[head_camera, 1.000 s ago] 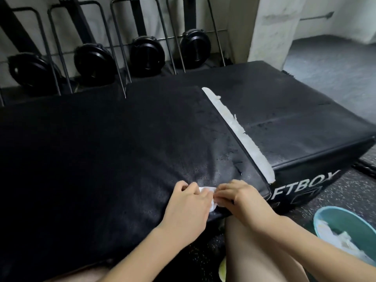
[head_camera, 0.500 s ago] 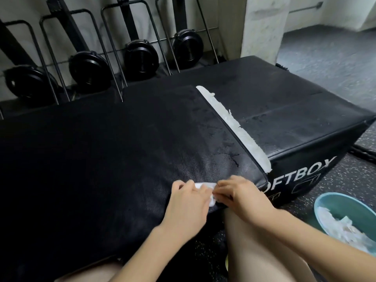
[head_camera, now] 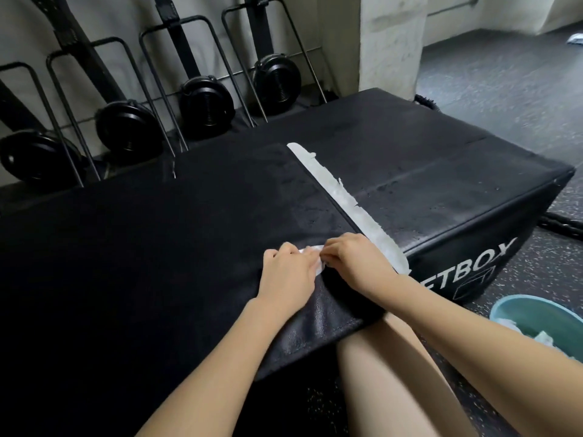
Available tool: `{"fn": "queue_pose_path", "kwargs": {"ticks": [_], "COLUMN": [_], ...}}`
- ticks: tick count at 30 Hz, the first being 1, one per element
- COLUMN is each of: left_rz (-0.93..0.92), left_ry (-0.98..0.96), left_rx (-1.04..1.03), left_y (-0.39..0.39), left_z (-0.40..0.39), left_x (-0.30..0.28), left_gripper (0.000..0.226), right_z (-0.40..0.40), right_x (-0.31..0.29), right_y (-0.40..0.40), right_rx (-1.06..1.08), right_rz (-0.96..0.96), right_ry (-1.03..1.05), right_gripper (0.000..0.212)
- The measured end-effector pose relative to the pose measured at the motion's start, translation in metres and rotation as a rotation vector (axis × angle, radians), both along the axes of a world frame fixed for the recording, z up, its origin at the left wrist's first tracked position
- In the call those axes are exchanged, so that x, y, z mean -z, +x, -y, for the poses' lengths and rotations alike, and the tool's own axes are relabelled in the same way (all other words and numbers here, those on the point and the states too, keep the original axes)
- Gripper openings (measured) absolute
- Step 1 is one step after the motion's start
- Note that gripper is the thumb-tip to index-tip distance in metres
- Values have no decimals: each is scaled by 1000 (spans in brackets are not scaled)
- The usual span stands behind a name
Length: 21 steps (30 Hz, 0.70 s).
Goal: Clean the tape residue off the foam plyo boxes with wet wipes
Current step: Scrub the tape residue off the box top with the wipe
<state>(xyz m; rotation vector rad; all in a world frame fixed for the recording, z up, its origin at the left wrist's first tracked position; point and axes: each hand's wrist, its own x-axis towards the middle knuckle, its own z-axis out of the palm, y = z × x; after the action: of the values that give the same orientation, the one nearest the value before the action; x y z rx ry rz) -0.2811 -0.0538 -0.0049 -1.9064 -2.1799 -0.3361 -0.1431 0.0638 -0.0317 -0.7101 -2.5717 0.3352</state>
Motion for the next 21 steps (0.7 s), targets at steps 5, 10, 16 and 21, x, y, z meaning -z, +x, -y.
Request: {"fn": "queue_pose_path", "kwargs": {"ticks": [5, 10, 16, 21], "left_rz": [-39, 40, -21, 16], "left_ry": [75, 123, 85, 109], "left_rx": [-1, 135, 149, 34], "left_y": [30, 65, 63, 40], "left_z": [19, 77, 37, -23], "left_x": [-8, 13, 12, 2], "left_gripper": [27, 26, 24, 13], "right_z": [17, 62, 19, -32], "right_x": [-4, -2, -6, -11], "right_y": [25, 87, 74, 40], "right_rx": [-111, -300, -288, -130], "right_rz": [33, 51, 49, 70], "right_ry": [-15, -91, 3, 32], "right_gripper": [22, 25, 15, 21]}}
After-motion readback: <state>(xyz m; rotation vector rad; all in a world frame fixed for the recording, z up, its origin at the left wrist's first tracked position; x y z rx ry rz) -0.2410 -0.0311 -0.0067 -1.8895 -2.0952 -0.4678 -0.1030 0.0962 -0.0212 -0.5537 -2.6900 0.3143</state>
